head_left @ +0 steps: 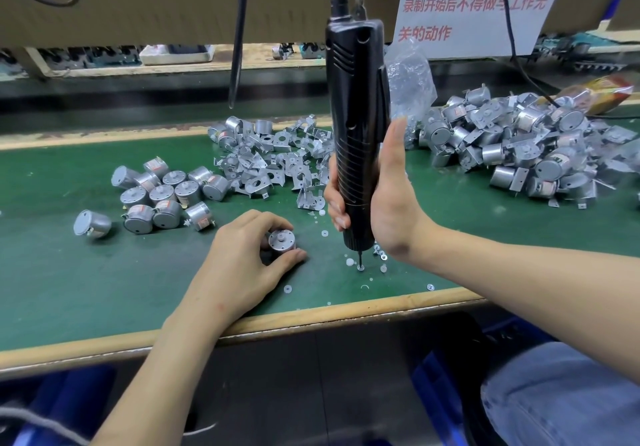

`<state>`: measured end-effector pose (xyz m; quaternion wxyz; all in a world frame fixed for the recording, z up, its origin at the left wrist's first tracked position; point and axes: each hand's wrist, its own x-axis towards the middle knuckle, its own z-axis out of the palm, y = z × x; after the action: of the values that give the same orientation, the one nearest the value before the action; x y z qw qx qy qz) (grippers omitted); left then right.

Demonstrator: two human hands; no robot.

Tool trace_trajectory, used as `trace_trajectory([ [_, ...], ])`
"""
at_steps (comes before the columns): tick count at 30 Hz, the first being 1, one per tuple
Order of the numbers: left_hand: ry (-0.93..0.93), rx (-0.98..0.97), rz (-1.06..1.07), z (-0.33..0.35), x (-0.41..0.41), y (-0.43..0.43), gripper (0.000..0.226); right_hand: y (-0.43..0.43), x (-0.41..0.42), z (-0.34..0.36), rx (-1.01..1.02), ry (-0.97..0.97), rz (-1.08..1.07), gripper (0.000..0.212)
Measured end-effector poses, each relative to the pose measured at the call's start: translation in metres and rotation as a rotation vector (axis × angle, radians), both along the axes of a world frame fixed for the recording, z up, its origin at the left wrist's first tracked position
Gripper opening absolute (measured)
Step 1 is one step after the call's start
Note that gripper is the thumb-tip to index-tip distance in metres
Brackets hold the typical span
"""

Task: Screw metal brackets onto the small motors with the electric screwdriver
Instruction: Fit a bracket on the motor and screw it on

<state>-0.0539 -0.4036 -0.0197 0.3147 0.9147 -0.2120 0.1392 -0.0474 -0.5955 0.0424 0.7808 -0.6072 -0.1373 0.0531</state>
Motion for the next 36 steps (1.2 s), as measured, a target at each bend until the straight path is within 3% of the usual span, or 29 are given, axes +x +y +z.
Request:
trace_trajectory([
  [10, 0.022, -0.012, 0.068, 0.004, 0.010, -0.004, 0.053, -0.005, 0.009, 0.014, 0.046, -0.023, -0.036, 0.076],
  [15, 0.057, 0.038, 0.206, 0.007, 0.021, -0.016, 0.043, -0.005, 0.019, 0.011, 0.020, -0.027, -0.076, 0.079],
  [18, 0.130, -0.013, 0.282, 0.012, 0.029, -0.023, 0.042, -0.003, 0.023, 0.008, 0.014, -0.044, -0.074, 0.095],
  [22, 0.228, -0.084, 0.345, 0.014, 0.046, -0.028, 0.039, -0.001, 0.029, 0.009, 0.023, -0.057, -0.076, 0.095],
  [28, 0.200, 0.045, 0.201, 0.022, 0.071, -0.036, 0.052, 0.002, 0.036, 0.010, 0.003, -0.096, -0.085, 0.100],
  [32, 0.171, 0.066, 0.113, 0.027, 0.079, -0.034, 0.032, 0.006, 0.040, 0.009, -0.009, -0.129, -0.101, 0.099],
  [36, 0.114, -0.108, 0.139, 0.031, 0.075, -0.026, 0.011, 0.011, 0.043, 0.011, 0.005, -0.127, -0.102, 0.096],
])
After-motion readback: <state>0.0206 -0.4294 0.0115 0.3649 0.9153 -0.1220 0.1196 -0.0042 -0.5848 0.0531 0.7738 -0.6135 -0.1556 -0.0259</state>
